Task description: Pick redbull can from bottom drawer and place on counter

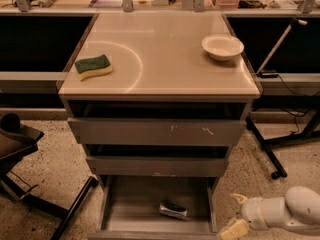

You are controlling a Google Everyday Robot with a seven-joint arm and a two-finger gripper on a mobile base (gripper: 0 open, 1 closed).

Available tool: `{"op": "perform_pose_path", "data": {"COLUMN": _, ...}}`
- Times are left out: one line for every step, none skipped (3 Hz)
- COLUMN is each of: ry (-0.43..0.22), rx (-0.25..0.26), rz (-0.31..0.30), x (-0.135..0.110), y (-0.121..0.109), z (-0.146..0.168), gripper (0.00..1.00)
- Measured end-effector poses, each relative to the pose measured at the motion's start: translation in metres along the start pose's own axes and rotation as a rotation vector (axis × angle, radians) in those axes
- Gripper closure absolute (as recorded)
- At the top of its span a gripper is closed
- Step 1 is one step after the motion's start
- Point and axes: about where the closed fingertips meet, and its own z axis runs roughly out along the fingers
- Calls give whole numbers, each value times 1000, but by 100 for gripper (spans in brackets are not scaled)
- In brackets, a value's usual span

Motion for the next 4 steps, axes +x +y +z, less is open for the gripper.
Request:
{"op": "perform_pose_path", "data": {"ry": -162, "rx": 4, "rz": 118, "x": -26, "y": -13, "z": 87, "gripper": 0}}
{"op": "perform_pose_path", "data": {"ry": -266, "rx": 18, "rz": 238, "x": -53, "y": -34, "z": 181, "gripper": 0}}
{"op": "perform_pose_path", "data": {"ry": -266, "rx": 45, "rz": 307, "x": -26, "y": -36, "z": 215, "gripper": 0}}
{"op": "perform_pose_path", "data": {"ry": -247, "rx": 70, "rz": 260, "x": -31, "y": -16, "z": 232, "gripper": 0}}
